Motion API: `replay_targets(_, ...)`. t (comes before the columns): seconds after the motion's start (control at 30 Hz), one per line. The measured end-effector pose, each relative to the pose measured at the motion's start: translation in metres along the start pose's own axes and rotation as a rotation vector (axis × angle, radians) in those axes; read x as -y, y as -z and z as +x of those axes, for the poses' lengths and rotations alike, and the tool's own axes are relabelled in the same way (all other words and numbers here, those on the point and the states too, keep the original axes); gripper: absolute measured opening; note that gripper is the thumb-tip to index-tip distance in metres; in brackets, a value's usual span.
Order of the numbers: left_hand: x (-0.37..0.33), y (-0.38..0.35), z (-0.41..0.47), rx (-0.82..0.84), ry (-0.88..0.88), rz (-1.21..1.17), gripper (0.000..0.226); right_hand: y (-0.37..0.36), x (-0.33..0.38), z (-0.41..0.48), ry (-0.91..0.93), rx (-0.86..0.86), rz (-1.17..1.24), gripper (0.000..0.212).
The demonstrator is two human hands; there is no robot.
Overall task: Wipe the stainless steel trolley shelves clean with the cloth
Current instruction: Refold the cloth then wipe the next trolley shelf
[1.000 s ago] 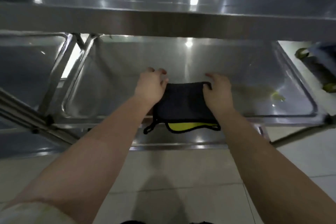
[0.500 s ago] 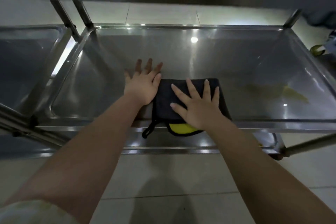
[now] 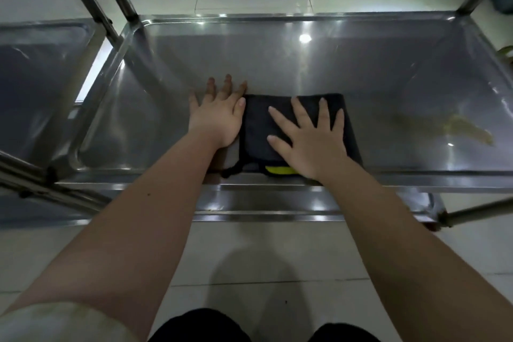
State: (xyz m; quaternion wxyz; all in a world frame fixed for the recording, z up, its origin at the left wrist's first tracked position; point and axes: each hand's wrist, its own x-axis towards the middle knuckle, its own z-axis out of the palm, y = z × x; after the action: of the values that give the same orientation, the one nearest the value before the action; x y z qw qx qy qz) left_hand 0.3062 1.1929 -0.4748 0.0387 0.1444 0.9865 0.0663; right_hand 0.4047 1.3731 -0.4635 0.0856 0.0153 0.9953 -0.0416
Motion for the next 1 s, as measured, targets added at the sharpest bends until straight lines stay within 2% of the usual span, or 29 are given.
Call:
replay_targets(0.17, 0.0, 0.005, 0.0, 0.019, -0.009, -0.003, 0.05, 0.005, -0.03, -0.026, 0.06, 0.047, 0.038, 0.062)
replay_targets(0.33, -0.002, 0.005, -0.001, 0.035, -0.02, 0.015, 0.052, 0.007, -0.096, -0.015, -0.104, -0.02, -0.014, 0.061)
replay_targets(0.47, -0.01, 0.008, -0.008, -0.019, -0.058, 0.05, 0.05, 0.002, -0.095, -0.013, -0.111, -0.049, -0.056, 0.062)
replay_targets(0.6, -0.078, 0.004, -0.018, 0.036, -0.235, 0.056, 0.052, 0.004, -0.095, -0.016, -0.122, -0.065, -0.033, 0.063)
replay_targets(0.77, -0.121, -0.012, -0.021, -0.009, -0.141, -0.041, 0.056, 0.008, -0.109, -0.018, -0.154, -0.06, 0.008, 0.063)
replay_targets(1.0, -0.189, -0.013, -0.009, -0.016, -0.312, -0.067, 0.054, 0.015, -0.186, -0.033, -0.279, -0.005, 0.044, 0.064)
